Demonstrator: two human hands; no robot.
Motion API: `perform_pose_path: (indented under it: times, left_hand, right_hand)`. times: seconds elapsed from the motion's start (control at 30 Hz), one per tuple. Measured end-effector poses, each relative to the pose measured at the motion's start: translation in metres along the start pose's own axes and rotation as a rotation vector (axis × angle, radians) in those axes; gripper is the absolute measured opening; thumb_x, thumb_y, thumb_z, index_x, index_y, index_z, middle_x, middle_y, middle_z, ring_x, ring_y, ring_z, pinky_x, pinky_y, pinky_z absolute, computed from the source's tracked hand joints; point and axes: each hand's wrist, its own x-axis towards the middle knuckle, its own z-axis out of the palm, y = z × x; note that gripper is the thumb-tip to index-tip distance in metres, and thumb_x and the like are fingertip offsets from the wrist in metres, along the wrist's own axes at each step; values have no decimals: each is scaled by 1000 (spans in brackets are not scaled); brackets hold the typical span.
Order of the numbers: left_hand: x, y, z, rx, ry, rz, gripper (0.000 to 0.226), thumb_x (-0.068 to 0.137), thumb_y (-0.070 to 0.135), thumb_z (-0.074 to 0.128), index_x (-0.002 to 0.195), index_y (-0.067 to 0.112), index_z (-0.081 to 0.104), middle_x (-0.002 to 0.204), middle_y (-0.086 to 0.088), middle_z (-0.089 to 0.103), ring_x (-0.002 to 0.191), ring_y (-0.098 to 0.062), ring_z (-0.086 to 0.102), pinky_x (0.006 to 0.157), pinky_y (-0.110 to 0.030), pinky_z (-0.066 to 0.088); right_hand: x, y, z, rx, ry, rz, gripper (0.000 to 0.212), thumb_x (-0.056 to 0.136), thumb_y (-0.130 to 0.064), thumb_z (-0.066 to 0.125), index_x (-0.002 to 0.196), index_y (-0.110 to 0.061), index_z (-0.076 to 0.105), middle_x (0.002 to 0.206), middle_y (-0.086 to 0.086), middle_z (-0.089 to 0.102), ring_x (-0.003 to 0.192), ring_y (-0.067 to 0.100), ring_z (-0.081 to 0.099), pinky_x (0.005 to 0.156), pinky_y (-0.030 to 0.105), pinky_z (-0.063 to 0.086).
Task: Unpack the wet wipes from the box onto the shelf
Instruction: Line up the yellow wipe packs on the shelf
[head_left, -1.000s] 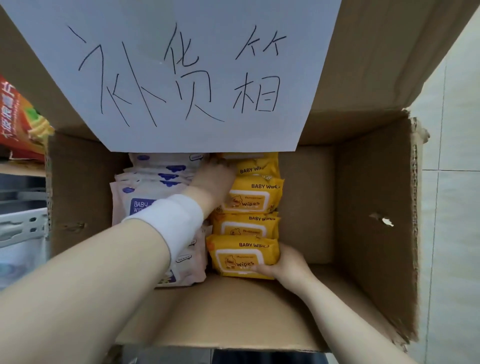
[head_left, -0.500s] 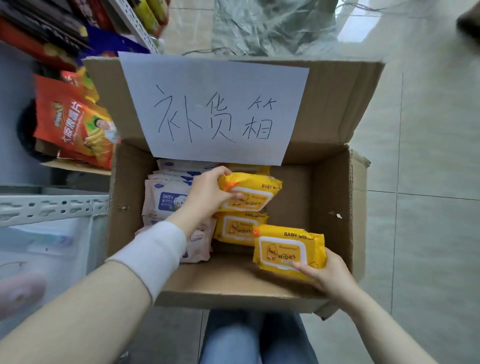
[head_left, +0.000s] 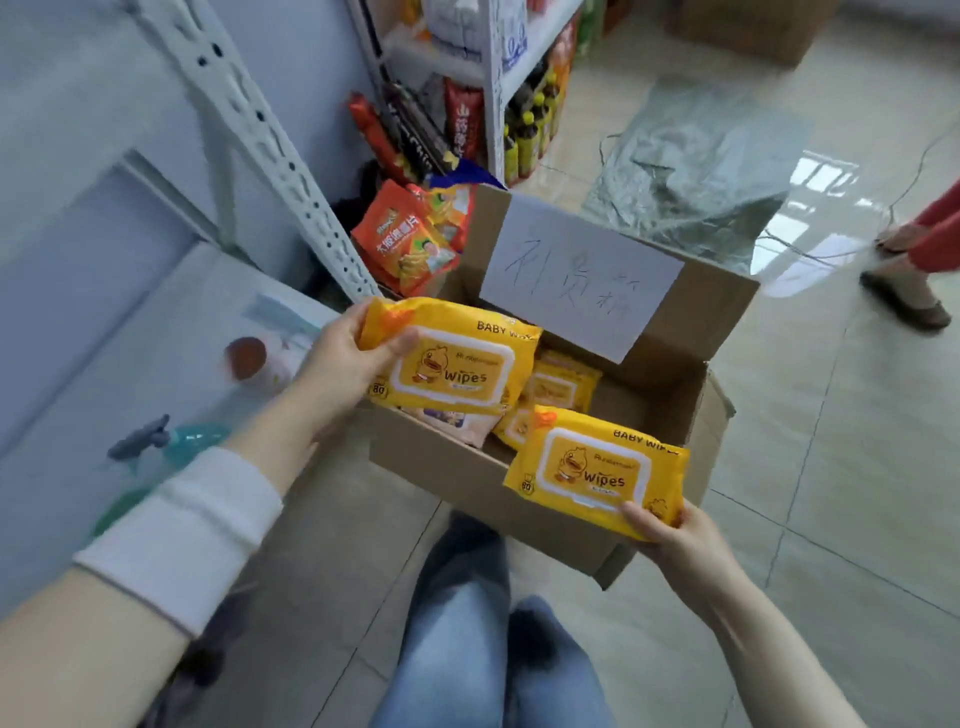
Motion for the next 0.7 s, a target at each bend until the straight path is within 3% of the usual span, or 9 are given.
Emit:
perform_pose_path:
  times: [0.13,0.23,0.27,0.4,0.7]
  left_hand:
    - [-67,22,-74,-119,278,68,7,85,35,60,81,31,55,85,15,62,79,-3,58,73,-26,45]
    - [-114,31,-132,-198,463,101,16,88,26,60,74,26,52,75,12,60,63,-1,58,53,-20,47]
    - [-131,31,-153,-204,514,109,17,88,26,60,73,25,51,74,11,60,64,-4,58,54,-21,49]
    - [-203,21,-245,-233,692,144,19,88,31,61,73,25,51,84,6,63,84,-17,61,83,-44,50]
    - [-347,-49,-439,-377,1041,181,19,87,24,63,69,29,59,70,16,69,80,-13,63,90,-52,47]
  right_hand:
    - [-37,-34,48,-51,-144,-56,101,15,-56,89,104,-17,61,100,1,74,88,19,72,63,27,58]
    - [-62,-58,105,-121,-276,-111,101,18,-57,89,106,-17,61,103,2,73,93,22,71,67,29,59]
    - [-72,-64,127,-138,-317,-129,101,19,-57,89,107,-16,61,105,3,73,94,23,70,68,29,59]
    - [-108,-78,227,-174,-468,-200,99,16,-54,89,102,-15,61,95,-1,75,87,18,72,62,24,58]
    - [-172,-58,454,-306,-722,-306,97,23,-56,90,104,-12,60,96,0,75,87,15,71,62,22,56]
